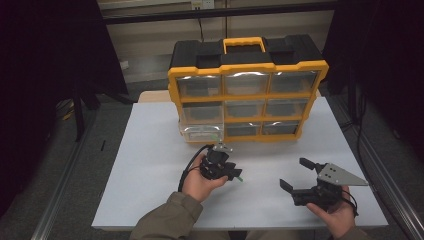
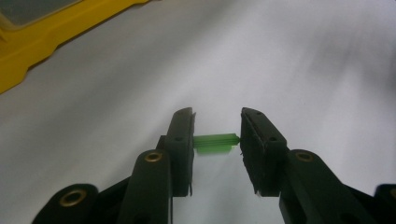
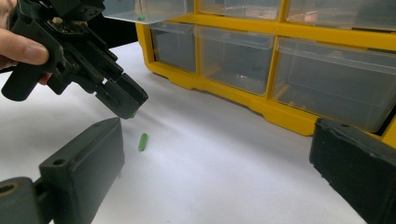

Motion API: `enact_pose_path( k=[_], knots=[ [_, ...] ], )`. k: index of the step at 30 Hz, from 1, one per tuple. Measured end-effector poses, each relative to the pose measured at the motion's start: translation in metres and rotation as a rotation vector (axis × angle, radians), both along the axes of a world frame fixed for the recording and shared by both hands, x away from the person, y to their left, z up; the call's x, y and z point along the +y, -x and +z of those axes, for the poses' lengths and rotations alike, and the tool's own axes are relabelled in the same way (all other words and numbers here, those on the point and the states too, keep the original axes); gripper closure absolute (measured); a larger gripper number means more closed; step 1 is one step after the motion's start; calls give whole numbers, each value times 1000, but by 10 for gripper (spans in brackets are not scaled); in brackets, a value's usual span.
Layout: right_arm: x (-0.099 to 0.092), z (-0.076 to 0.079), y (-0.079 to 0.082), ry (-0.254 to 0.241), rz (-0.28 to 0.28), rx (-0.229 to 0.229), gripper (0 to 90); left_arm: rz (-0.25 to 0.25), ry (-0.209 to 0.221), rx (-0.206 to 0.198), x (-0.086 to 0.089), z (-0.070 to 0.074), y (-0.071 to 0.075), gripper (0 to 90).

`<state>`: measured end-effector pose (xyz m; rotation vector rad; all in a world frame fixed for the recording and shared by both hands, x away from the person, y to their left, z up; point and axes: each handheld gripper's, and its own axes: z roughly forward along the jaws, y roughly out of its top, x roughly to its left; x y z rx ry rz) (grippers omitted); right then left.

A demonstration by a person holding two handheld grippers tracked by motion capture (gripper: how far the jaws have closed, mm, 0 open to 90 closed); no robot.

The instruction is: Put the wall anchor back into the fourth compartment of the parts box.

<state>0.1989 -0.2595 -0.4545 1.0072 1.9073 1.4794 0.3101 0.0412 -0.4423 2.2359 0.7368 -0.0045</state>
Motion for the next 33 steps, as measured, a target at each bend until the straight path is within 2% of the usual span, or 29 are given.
enact_pose_path(
  k=[12,13,22,33],
  knots=[
    [-1,0,0,-10,-8,-5,20,-5,9,5,-4,11,-2,656],
    [-1,0,0,-10,-7,-4,20,-7,23,7,-5,12,-2,656],
    [-1,0,0,-15,-7,-2,17,-17,15,18,-9,20,-3,656],
    [-1,-1,0,-10,-4,-1,18,-39,13,9,-14,35,-7,656]
  ],
)
